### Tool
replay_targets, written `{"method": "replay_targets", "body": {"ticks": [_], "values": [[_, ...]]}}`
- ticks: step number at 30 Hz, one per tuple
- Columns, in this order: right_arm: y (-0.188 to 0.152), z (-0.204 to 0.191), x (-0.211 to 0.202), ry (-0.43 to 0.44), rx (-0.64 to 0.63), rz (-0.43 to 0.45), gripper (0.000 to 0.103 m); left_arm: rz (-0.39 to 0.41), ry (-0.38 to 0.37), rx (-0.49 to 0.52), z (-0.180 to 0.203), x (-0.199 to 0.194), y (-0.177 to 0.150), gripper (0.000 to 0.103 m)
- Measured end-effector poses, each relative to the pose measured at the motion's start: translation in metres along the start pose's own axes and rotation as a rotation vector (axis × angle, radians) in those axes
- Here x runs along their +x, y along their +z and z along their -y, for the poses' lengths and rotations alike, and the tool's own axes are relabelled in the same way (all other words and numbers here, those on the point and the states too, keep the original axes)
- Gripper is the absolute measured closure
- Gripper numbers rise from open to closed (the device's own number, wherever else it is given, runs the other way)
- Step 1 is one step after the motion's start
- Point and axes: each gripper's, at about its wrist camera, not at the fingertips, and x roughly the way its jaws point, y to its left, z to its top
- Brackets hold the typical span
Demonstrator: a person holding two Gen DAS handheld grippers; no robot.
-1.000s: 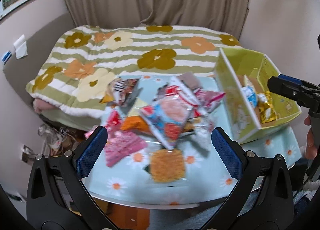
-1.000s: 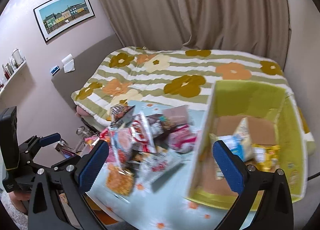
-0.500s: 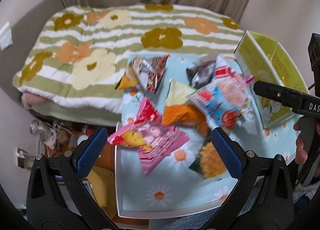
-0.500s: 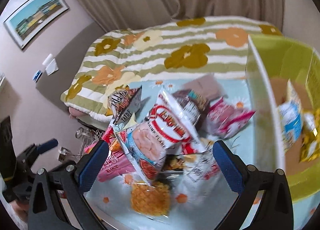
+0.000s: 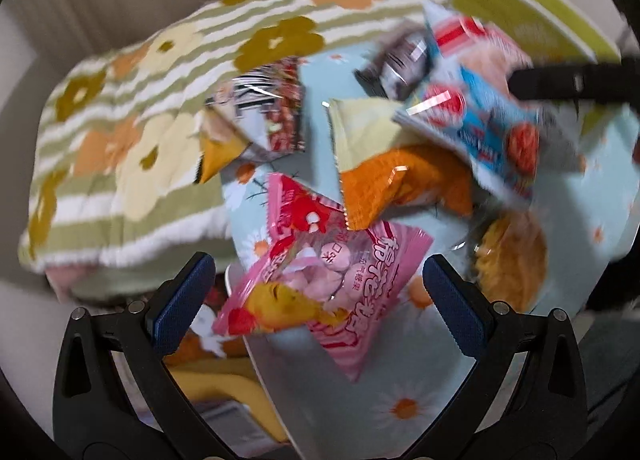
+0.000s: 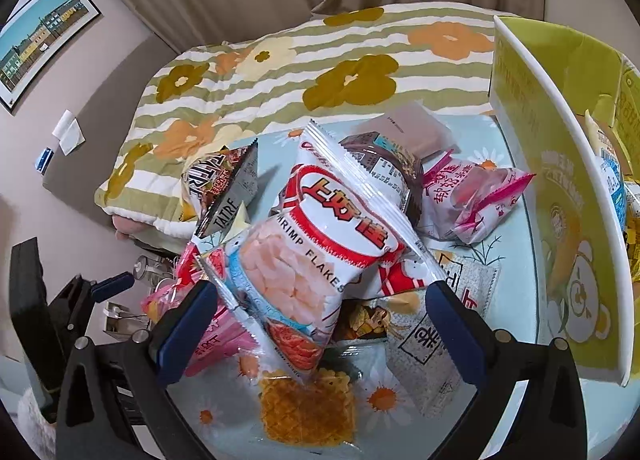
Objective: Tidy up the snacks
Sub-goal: 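Grasp the pink cotton-candy bag with left tool while right tool grasps Oishi shrimp flakes bag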
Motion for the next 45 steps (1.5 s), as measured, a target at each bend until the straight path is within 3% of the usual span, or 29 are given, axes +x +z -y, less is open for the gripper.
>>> {"method": "replay_targets", "body": {"ticks": [13, 17, 20, 24, 40, 43, 45], "values": [[0.008, 0.003, 0.014, -0.003, -0.006, -0.009, 0.0, -0.112, 0.027, 0.224, 0.031, 0.049, 0.003, 0.0], [0.009, 0.003, 0.015, -0.005, -0.016, -0.014, 0.0, -0.113, 0.042, 0.268, 0.04, 0.053, -0.001, 0.005], [0.009, 0.001, 0.016, -0.009, -0.03, -0.017, 0.0, -0.107, 0.041, 0.246, 0.037, 0.049, 0.001, 0.021], [0.011, 0.0, 0.018, -0.011, -0.043, -0.021, 0.0, -0.114, 0.016, 0.206, 0.029, 0.047, 0.004, 0.027], [0.014, -0.002, 0.028, -0.041, -0.115, -0.033, 0.0, -0.149, 0.012, 0.022, 0.015, 0.019, -0.016, 0.03], [0.011, -0.003, 0.03, -0.053, -0.139, -0.03, 0.01, -0.149, 0.013, -0.014, 0.012, 0.014, -0.019, 0.03], [0.01, -0.002, 0.028, -0.04, -0.148, -0.027, 0.028, -0.147, 0.012, -0.038, 0.01, 0.011, -0.019, 0.03]]}}
